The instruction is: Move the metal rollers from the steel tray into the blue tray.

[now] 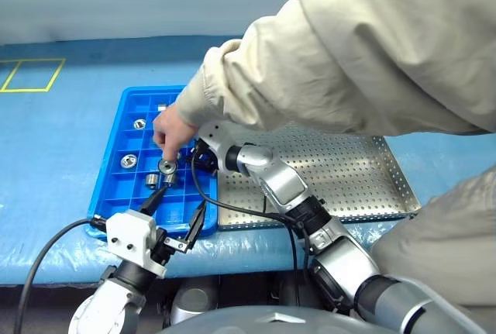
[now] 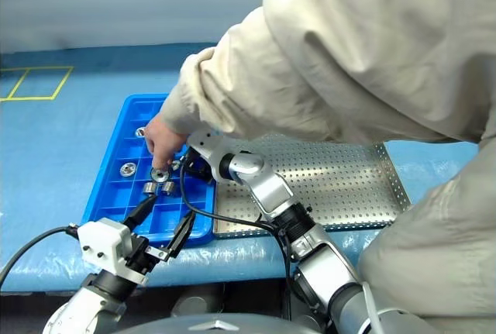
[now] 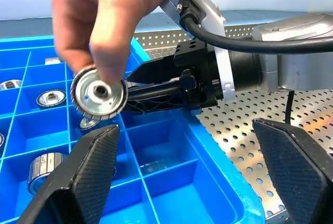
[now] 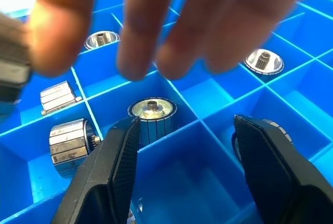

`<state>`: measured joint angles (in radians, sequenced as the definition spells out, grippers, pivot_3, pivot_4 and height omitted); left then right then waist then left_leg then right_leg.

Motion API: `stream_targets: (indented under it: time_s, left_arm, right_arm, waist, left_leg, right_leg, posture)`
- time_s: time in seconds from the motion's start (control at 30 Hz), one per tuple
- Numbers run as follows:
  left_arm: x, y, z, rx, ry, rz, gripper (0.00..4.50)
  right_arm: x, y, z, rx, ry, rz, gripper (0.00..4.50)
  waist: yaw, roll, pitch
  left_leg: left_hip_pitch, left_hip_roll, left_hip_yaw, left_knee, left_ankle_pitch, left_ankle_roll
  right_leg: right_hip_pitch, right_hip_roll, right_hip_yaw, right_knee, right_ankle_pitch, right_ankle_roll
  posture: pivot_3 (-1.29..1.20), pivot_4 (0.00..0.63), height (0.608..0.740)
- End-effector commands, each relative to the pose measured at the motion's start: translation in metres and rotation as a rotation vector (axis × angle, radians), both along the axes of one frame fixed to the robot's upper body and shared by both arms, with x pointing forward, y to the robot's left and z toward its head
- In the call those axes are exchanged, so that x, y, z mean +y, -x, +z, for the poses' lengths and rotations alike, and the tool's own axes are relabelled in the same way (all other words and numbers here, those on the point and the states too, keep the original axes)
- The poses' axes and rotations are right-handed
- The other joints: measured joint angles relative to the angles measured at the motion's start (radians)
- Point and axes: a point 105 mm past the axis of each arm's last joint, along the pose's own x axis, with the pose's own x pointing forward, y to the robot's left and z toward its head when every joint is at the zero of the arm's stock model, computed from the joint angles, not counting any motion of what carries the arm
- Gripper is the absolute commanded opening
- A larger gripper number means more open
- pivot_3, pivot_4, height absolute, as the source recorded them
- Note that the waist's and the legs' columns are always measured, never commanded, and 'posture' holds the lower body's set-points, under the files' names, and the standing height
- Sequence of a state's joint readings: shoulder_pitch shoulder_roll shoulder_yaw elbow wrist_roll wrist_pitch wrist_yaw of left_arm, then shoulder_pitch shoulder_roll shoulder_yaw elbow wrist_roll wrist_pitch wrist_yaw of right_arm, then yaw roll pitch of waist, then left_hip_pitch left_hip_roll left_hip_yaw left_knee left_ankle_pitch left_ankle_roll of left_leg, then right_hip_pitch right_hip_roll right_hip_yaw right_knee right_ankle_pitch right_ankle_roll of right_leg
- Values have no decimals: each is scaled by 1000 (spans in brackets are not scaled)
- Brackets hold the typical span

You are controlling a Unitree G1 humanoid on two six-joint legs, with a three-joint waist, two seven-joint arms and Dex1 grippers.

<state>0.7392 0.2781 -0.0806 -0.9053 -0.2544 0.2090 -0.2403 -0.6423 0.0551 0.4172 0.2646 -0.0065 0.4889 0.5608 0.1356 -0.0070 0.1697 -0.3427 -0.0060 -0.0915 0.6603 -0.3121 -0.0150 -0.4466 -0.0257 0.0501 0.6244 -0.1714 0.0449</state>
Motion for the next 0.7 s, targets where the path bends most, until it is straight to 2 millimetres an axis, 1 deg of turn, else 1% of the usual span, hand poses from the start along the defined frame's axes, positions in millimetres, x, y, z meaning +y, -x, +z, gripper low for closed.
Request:
stream_targets:
  time_s: [0.03, 0.7]
  left_arm:
    - [-2, 1, 13, -50, 6, -9, 4500]
    - [-4, 0, 12, -51, 9, -18, 4500]
  right_arm:
    - [2, 2, 1, 1, -7, 8, 3011]
    - [1, 4, 0, -3, 4, 19, 3011]
  waist:
    - [0, 0, 0]
    - [0, 0, 0]
  left_leg:
    - [0, 0, 0, 0, 0, 0]
    - [0, 0, 0, 0, 0, 0]
  right_leg:
    - [0, 0, 0, 0, 0, 0]
    - [0, 0, 0, 0, 0, 0]
  posture:
    - [427, 150, 740]
    - [422, 150, 740]
